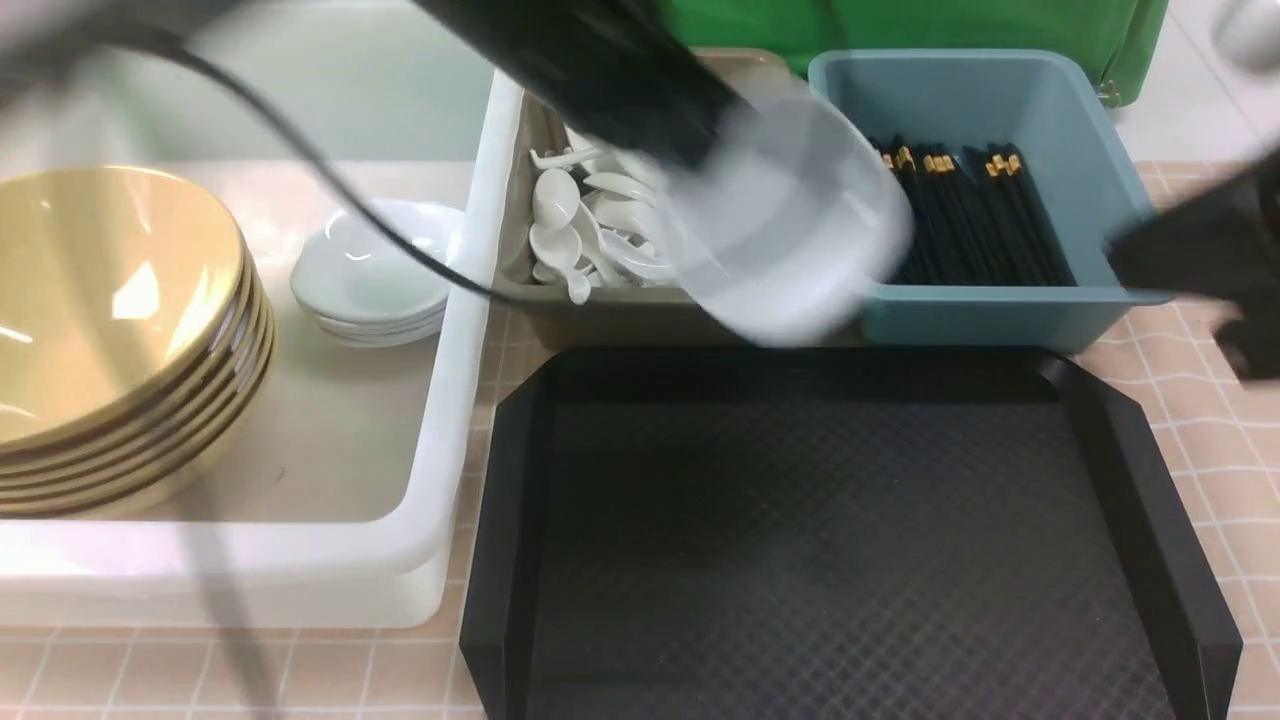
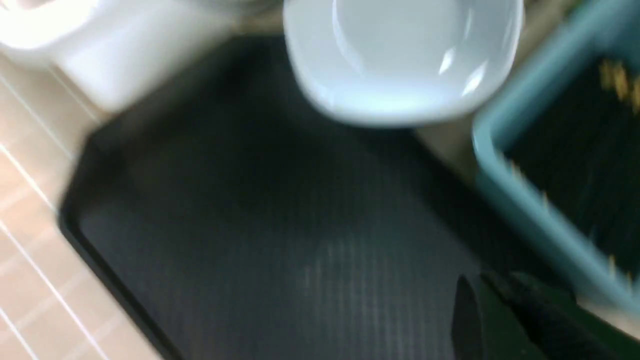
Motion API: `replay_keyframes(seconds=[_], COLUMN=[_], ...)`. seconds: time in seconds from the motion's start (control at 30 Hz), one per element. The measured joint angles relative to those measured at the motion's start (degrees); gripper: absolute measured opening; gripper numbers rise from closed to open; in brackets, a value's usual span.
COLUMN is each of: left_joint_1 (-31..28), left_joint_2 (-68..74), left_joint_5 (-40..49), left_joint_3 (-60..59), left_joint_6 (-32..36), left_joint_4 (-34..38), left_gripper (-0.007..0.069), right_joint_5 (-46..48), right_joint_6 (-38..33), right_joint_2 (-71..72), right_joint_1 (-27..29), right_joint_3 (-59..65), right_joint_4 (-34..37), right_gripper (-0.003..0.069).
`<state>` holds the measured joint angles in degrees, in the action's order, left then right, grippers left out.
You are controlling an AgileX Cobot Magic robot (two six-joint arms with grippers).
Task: On brown table put chopsticks spoon bowls plates into blue grey white boxes.
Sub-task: 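Place the white bowl into the white bin with the other dishes with the left gripper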
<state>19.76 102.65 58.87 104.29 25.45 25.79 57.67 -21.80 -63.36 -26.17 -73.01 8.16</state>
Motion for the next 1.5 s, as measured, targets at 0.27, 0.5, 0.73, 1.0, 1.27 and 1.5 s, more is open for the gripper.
replay_keyframes(seconds=[0.27,0.5,0.73,1.0,1.27,1.5], left_joint_1=[-20.4,-24.4,-24.4,-24.4,-22.3,-21.0], left_joint_2=[-2.7,2.2,9.6,14.1,16.4,16.4], left_joint_5=[0.7,-1.7,-3.0,-3.7,-5.3,-5.5], left_joint_3=[0.0,0.0,0.0,0.0,0.0,1.2], left_joint_6=[-2.5,-2.2,-0.8,-0.7,2.5,3.6], left_joint_4=[-0.5,-0.5,-4.9,-7.5,-9.0,-10.6], left_gripper=[0.0004,0.0004,0.0004,0.0008,0.0194,0.0476], right_joint_5=[-0.1,3.6,9.3,9.8,10.1,11.6], right_joint_6=[-4.9,-6.5,-7.0,-7.0,-7.0,-7.0], right_joint_2=[-17.3,-33.0,-38.1,-38.2,-38.2,-38.2], right_joint_1=[-15.1,-22.4,-22.4,-21.8,-21.8,-21.8], right_joint_3=[-17.9,-36.7,-45.4,-45.7,-45.7,-45.7], right_joint_4=[-1.3,-6.3,-7.5,-8.2,-8.2,-8.2], right_gripper=[0.0046,0.0046,0.0047,0.0048,0.0048,0.0049])
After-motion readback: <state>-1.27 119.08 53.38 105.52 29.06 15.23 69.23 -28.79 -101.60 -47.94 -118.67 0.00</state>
